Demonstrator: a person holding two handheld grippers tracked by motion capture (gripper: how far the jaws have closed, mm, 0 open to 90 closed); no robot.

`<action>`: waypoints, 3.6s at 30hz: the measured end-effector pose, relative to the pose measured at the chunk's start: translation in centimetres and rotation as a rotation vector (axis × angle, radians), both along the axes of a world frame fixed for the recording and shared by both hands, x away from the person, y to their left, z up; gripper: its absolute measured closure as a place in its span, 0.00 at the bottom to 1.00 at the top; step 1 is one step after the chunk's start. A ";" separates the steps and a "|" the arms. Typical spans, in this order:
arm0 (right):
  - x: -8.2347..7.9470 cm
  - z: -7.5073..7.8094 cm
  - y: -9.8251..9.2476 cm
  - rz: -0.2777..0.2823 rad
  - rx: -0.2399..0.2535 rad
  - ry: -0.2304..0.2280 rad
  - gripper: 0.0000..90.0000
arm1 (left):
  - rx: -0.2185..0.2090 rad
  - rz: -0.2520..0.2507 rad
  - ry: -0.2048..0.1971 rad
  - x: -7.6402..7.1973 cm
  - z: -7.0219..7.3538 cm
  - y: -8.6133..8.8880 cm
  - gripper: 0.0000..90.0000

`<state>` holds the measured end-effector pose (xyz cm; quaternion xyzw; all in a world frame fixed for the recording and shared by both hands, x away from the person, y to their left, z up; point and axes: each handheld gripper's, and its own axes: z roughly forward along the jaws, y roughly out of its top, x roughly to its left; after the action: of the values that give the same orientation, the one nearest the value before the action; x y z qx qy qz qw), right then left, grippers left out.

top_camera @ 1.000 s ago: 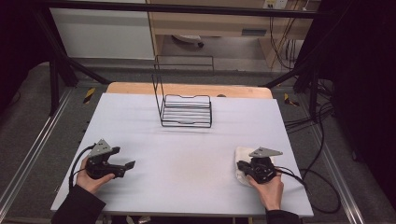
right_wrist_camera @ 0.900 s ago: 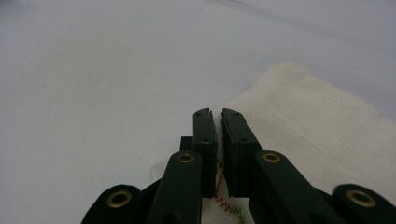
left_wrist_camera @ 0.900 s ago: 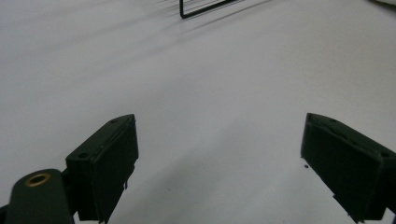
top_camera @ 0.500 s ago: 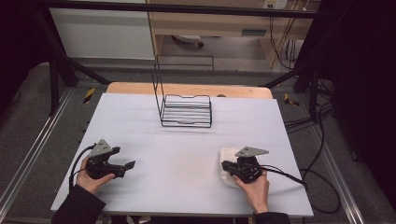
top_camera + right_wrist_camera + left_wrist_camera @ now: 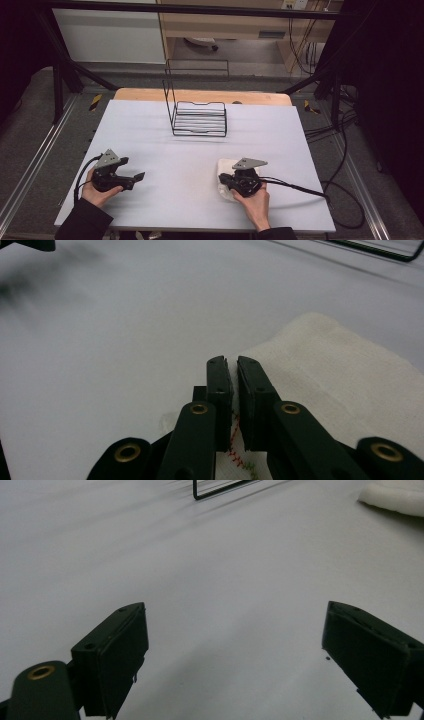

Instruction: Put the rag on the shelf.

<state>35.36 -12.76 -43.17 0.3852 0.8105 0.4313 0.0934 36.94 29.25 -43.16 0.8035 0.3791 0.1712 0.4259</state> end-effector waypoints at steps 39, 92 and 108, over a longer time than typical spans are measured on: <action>2.4 -0.6 -6.6 -0.096 -0.016 -0.042 0.18 | 0.012 -0.009 0.018 0.2 0.1 -2.0 0.08; 2.1 -1.2 -9.4 -0.129 -0.035 -0.028 0.06 | 0.047 -0.095 0.130 5.9 0.3 -21.3 0.34; 2.2 -1.3 -9.4 -0.124 -0.041 -0.023 0.06 | 0.023 -0.074 0.209 6.7 -1.3 -23.1 0.68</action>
<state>37.54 -22.16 -44.49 0.4275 0.7928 0.4123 0.1370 43.63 6.15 -44.45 0.8354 0.3894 0.0749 0.3806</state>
